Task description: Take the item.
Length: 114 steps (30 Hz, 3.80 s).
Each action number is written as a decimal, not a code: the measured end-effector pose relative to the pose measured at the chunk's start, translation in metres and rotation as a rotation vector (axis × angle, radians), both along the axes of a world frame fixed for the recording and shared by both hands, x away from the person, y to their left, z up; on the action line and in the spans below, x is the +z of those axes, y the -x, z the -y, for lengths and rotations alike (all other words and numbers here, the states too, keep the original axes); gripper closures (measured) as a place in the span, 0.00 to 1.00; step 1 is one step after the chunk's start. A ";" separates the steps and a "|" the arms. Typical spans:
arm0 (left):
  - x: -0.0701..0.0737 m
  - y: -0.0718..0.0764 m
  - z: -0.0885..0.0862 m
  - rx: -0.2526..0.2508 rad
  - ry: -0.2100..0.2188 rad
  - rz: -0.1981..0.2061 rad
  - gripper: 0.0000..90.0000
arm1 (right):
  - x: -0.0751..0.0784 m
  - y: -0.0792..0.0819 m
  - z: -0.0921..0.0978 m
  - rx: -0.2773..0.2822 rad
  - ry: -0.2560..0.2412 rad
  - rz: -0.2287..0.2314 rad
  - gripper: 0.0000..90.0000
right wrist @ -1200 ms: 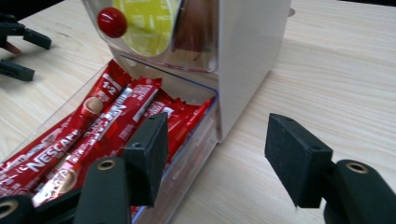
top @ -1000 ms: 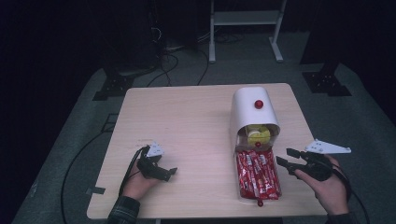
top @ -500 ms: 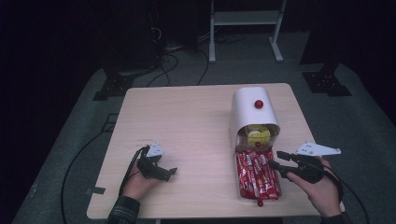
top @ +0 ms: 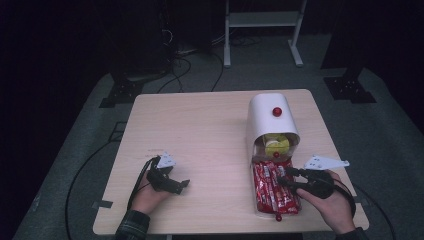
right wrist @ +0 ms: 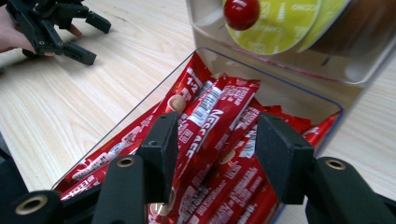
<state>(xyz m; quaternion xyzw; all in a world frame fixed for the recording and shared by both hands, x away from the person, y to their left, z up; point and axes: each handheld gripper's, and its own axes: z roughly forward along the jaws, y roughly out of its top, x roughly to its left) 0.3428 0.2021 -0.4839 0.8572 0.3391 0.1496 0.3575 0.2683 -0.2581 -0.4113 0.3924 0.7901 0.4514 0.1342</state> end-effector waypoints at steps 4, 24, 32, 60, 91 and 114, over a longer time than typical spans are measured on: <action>0.000 0.000 0.000 0.000 0.000 0.000 0.00 | -0.002 -0.001 -0.003 0.007 0.004 -0.005 0.54; 0.000 0.000 0.000 -0.001 -0.002 -0.001 0.00 | -0.017 -0.004 -0.022 0.031 0.082 -0.024 0.62; 0.000 0.000 0.000 -0.001 -0.003 -0.002 0.00 | -0.019 -0.004 -0.022 0.004 0.094 -0.026 0.70; 0.000 0.000 0.000 -0.001 -0.003 -0.002 0.00 | -0.001 0.002 -0.011 0.003 0.046 -0.032 0.92; 0.000 0.000 0.000 -0.001 -0.003 -0.002 0.00 | 0.007 0.012 0.023 -0.044 0.021 -0.031 0.92; 0.000 0.000 0.000 -0.001 -0.003 -0.002 0.00 | 0.006 0.009 0.047 -0.107 0.037 -0.025 0.92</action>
